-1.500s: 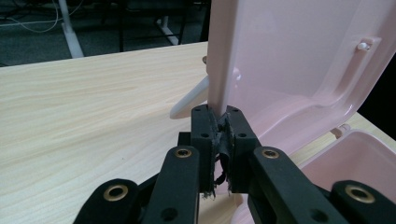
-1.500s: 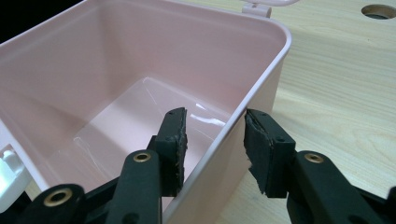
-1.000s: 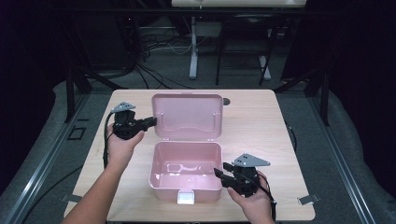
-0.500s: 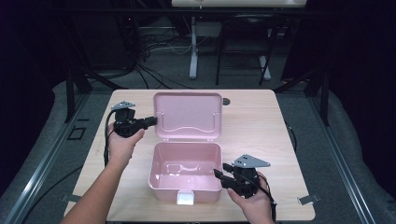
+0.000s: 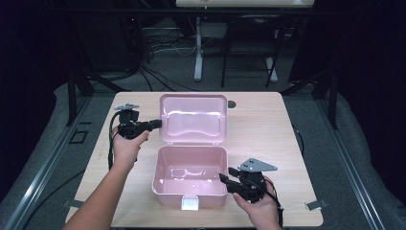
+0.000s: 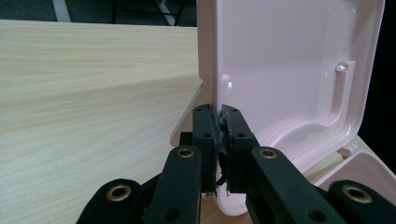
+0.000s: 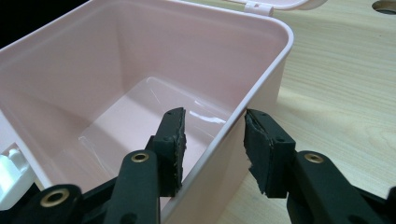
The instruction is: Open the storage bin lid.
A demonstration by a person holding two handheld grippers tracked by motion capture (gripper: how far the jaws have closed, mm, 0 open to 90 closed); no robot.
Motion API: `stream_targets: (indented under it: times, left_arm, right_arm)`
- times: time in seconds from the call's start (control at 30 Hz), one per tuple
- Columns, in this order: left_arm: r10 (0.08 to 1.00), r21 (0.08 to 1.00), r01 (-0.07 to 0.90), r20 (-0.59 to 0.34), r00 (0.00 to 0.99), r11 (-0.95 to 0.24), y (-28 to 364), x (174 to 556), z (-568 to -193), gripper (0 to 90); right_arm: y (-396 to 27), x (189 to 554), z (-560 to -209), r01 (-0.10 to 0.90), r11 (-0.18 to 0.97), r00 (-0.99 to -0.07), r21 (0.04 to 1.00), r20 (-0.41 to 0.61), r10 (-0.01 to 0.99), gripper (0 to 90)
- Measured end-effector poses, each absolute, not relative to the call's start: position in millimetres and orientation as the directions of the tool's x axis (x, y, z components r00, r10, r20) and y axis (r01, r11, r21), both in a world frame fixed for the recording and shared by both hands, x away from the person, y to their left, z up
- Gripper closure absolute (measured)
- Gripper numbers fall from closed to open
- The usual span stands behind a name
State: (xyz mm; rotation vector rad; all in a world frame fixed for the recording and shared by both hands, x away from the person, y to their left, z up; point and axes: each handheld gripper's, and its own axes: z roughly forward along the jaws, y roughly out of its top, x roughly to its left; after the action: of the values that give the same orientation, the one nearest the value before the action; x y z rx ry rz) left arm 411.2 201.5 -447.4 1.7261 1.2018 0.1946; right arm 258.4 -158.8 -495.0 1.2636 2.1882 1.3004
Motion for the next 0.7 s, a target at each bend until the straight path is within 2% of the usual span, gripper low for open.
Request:
stream_targets:
  times: [0.7]
  left_arm:
    - [0.781,0.748,0.664,-0.417,0.465,0.004,201.8,418.6,-453.1,86.1]
  right_arm:
    - [-158.9,258.8,-494.8,0.541,0.201,-0.567,0.817,0.177,0.804,58.6]
